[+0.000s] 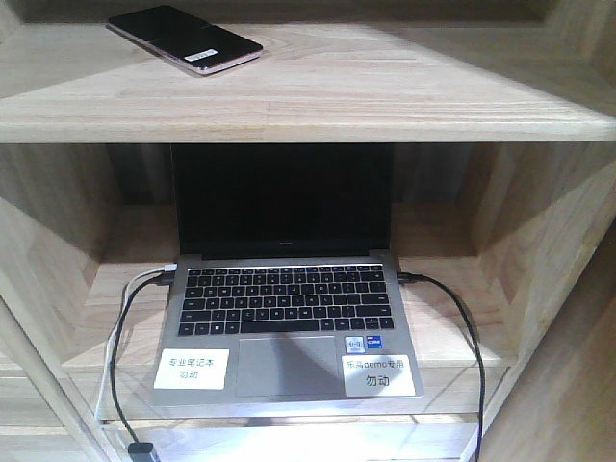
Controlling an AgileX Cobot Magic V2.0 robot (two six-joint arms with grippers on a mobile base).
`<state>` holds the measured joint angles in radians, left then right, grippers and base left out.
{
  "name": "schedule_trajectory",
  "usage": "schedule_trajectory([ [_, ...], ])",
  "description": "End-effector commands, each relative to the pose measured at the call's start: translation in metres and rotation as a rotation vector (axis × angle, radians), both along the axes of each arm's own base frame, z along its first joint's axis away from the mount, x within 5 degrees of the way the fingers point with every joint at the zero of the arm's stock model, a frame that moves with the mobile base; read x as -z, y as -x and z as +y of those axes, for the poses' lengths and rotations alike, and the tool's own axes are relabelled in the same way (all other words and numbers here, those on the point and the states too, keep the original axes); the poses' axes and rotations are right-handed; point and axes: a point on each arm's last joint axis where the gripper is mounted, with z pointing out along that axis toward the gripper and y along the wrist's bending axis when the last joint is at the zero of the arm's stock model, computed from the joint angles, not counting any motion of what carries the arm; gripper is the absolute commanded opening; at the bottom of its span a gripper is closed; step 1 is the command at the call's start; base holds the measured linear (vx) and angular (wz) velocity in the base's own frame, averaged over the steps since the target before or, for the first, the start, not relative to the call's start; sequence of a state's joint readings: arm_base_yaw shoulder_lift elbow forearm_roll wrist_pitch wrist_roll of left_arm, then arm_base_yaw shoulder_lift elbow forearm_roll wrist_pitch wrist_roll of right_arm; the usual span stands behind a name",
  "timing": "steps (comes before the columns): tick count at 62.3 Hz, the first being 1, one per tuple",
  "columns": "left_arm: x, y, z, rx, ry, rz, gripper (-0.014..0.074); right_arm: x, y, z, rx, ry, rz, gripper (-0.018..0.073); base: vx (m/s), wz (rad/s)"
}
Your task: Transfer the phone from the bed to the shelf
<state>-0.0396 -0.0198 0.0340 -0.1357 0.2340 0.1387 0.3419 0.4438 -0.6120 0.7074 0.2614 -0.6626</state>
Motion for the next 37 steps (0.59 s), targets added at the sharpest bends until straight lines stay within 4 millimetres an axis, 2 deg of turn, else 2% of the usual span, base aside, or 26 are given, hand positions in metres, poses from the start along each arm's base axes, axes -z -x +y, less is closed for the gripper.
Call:
schedule_trajectory([
  [1, -0.0062, -0.0006, 0.0007, -0.010, 0.017, -0.073, 0.0001, -0.0121, -0.0004, -0.0032, 0.034, -0.035, -0.053, -0.0001, 0.00, 0.00],
  [18, -0.0062, -0.0006, 0.0007, -0.010, 0.017, -0.073, 0.0001, -0.0120, -0.0007, -0.0038, 0.041, -0.032, -0.054, -0.0001, 0.00, 0.00],
  [37, -0.0062, -0.0006, 0.0007, -0.010, 0.017, -0.073, 0.0001, -0.0050, -0.0034, -0.0084, 0.099, -0.022, 0.026, -0.0001, 0.00, 0.00],
])
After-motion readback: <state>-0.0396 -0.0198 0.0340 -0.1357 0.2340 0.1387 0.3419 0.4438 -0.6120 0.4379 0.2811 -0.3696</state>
